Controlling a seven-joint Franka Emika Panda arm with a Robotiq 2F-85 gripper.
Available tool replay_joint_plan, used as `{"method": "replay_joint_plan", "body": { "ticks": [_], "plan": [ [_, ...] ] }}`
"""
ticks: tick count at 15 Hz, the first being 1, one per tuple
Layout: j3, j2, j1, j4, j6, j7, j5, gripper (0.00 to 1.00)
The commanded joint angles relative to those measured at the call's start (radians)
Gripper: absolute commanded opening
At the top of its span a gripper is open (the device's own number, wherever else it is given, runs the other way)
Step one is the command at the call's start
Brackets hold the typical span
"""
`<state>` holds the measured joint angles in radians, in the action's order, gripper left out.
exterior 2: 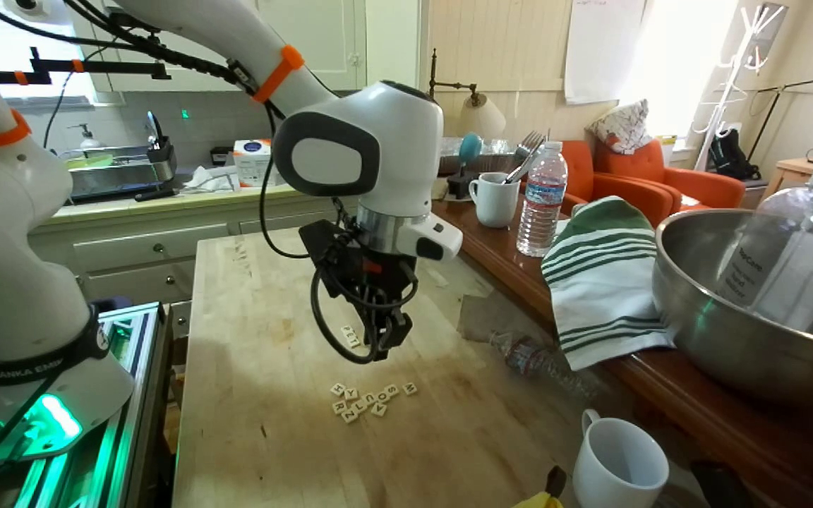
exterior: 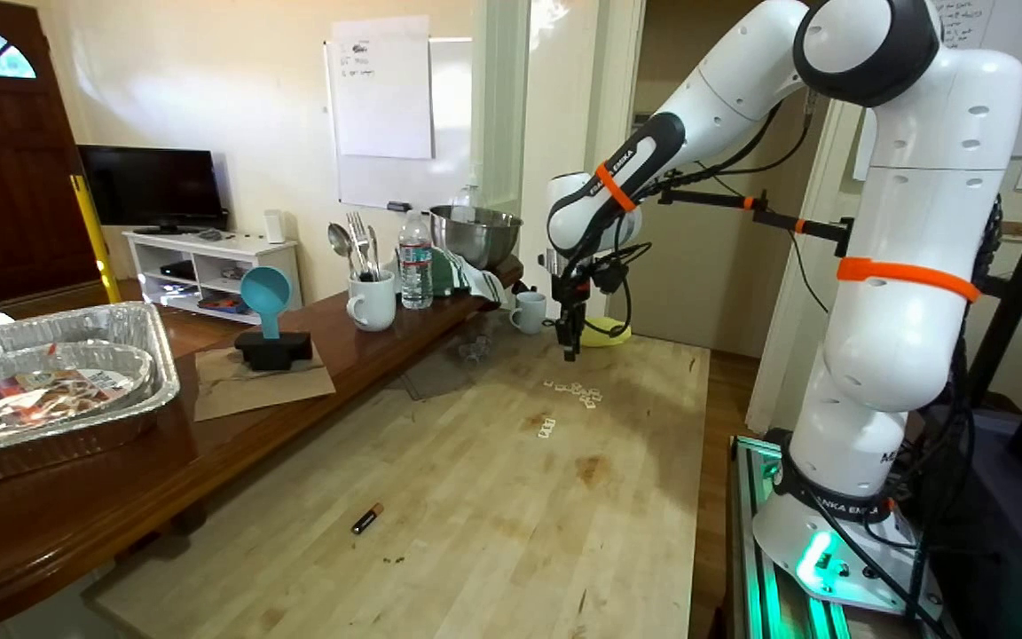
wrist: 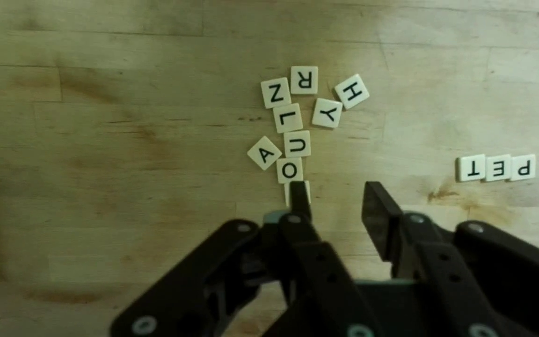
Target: Put one letter block to in the line to make a word
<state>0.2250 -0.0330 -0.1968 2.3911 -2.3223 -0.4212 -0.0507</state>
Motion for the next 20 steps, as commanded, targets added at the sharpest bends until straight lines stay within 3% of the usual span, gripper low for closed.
{"method": "replay_joint_plan", "body": {
  "ticks": [1,3,9,20],
  "plan": [
    [-0.005,-0.053,-0.017,0.008,-0.07,-0.076,-0.003,0.06],
    [-0.008,-0.075,-0.023,0.006,-0.099,-0.098,0.006,0.0],
    [-0.019,-0.127,-0.04,0.009,-0.175,-0.123,0.014,0.0],
    [-0.044,-0.174,-0.071,0.0,-0.187,-0.121,0.077,0.0]
  ]
}}
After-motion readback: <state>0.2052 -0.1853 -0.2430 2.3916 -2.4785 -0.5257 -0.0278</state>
